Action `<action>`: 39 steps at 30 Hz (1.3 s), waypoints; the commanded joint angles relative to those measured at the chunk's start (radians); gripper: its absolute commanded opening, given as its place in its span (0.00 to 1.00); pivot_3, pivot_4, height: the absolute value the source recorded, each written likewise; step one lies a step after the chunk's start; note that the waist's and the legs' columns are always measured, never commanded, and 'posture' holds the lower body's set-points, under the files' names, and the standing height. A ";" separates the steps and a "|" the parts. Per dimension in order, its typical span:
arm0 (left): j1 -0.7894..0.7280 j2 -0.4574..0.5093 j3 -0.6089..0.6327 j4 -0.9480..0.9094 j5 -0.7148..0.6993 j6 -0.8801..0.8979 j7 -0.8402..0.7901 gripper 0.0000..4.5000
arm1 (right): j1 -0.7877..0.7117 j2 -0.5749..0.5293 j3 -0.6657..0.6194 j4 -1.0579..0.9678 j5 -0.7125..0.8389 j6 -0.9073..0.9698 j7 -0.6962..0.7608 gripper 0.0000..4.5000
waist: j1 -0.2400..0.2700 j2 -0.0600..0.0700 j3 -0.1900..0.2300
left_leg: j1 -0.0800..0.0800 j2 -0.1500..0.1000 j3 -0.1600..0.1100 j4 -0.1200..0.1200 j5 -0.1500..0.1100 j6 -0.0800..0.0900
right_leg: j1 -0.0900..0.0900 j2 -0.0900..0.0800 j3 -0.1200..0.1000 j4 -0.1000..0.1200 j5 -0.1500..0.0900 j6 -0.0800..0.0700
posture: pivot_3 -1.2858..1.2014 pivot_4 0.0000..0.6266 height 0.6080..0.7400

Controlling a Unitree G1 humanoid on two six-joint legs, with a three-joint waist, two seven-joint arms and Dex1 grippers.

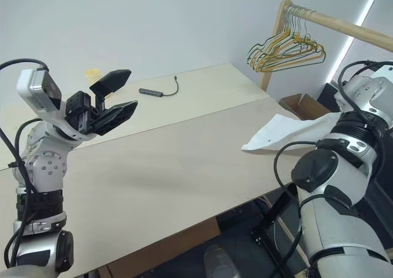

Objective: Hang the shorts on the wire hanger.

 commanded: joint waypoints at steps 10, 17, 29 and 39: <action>-0.035 0.013 -0.006 -0.004 0.000 0.002 -0.016 1.00 | -0.051 -0.092 -0.045 0.202 0.157 -0.048 -0.068 0.00 | -0.021 -0.001 0.001 | 0.009 0.000 0.003 -0.001 -0.001 0.002 | 0.009 0.001 0.003 -0.005 -0.004 0.007 | 0.39 0.00 1.00; -0.030 0.013 -0.004 -0.007 0.002 -0.001 -0.016 1.00 | -0.038 -0.118 -0.005 0.267 0.180 -0.097 -0.064 0.00 | -0.021 -0.001 0.001 | 0.009 0.000 0.006 -0.004 -0.002 0.002 | 0.009 0.001 0.006 -0.013 -0.001 0.011 | 0.40 0.00 1.00; -0.015 0.011 0.003 -0.024 -0.009 -0.001 -0.015 1.00 | -0.020 -0.133 0.152 0.254 0.149 -0.126 -0.030 0.75 | -0.020 -0.001 0.001 | 0.009 0.000 0.007 -0.007 -0.003 0.005 | 0.009 0.001 0.008 -0.015 -0.001 0.011 | 0.40 0.00 1.00; -0.004 0.004 0.004 -0.033 -0.011 -0.008 -0.013 1.00 | 0.030 -0.112 0.398 -0.001 -0.024 -0.239 -0.061 1.00 | -0.019 0.000 0.001 | 0.009 0.000 0.008 -0.008 -0.003 0.004 | 0.008 0.001 0.009 -0.014 -0.001 0.011 | 0.40 0.00 1.00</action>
